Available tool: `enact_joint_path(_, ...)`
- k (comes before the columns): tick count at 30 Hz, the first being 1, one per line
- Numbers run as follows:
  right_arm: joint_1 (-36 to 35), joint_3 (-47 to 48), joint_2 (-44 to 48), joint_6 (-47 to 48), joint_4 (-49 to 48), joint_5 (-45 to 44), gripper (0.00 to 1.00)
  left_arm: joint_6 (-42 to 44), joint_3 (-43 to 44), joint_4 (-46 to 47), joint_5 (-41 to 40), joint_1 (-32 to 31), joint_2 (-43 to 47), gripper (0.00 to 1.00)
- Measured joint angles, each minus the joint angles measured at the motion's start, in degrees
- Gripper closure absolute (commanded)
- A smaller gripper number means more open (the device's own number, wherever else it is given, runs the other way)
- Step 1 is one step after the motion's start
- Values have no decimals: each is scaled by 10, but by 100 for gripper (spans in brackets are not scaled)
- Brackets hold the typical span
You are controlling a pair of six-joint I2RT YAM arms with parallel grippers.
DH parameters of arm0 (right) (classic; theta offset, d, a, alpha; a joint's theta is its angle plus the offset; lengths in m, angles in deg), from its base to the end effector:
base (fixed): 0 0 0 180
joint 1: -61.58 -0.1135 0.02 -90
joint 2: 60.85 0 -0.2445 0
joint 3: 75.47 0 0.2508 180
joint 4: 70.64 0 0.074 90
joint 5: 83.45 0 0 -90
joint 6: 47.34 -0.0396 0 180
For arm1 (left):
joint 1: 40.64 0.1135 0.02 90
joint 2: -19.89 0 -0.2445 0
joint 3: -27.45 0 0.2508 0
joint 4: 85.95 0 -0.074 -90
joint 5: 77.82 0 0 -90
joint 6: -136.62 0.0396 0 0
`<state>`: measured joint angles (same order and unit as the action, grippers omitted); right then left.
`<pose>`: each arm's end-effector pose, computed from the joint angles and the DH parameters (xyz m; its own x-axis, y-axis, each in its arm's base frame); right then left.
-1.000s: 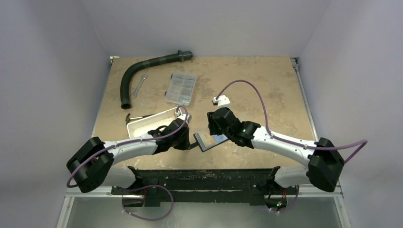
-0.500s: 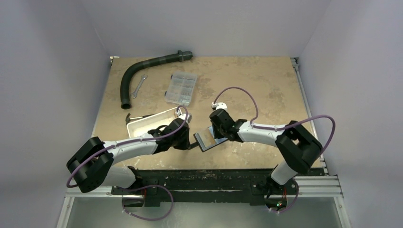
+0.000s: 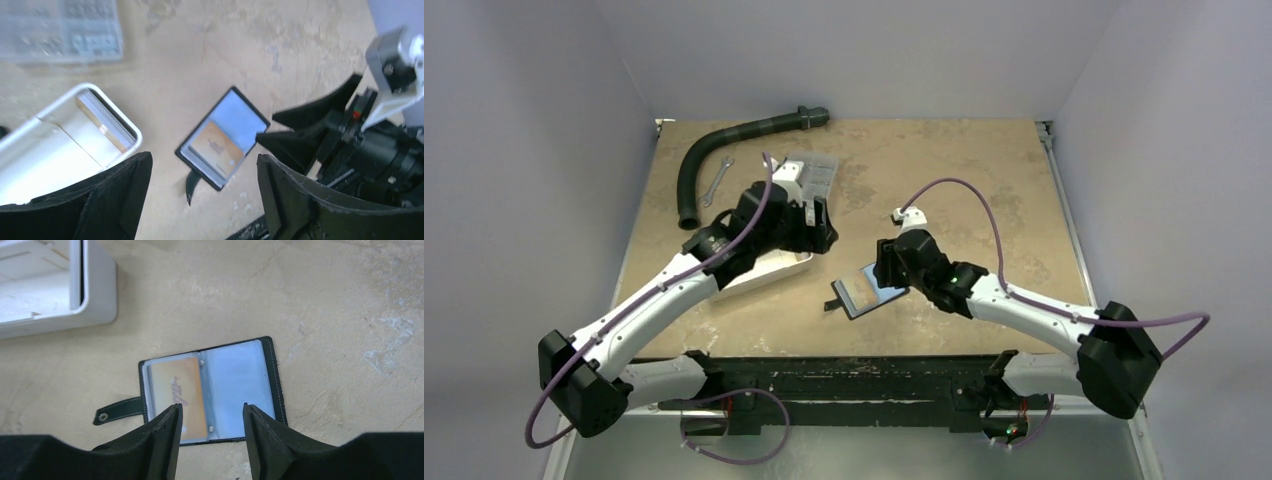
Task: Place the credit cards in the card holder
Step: Pick up the credit card from the storage box.
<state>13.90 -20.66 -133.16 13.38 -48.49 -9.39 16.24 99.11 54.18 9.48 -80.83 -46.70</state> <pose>0.1906 0.1932 0.1995 -0.6528 -0.0184 -0.7573 -0.2858 0.9318 0.2237 0.2043 -0.1702 0.2952 -0.6872 -0.0808 -0.7220 0.3101 0.8661 -0.3921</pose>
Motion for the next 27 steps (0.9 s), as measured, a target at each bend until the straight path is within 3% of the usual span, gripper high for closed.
enact_joint_path(5, 0, -17, 43, -2, -28, 23, 44, 10, 50, -24, -6, 59, -16, 0)
enact_joint_path(15, 0, -58, 64, -14, -55, 66, 43, -71, 51, -44, -73, 97, -186, 0)
enact_joint_path(27, 0, -96, 135, -23, -54, 59, 41, -157, 3, 16, -70, 101, -233, 0)
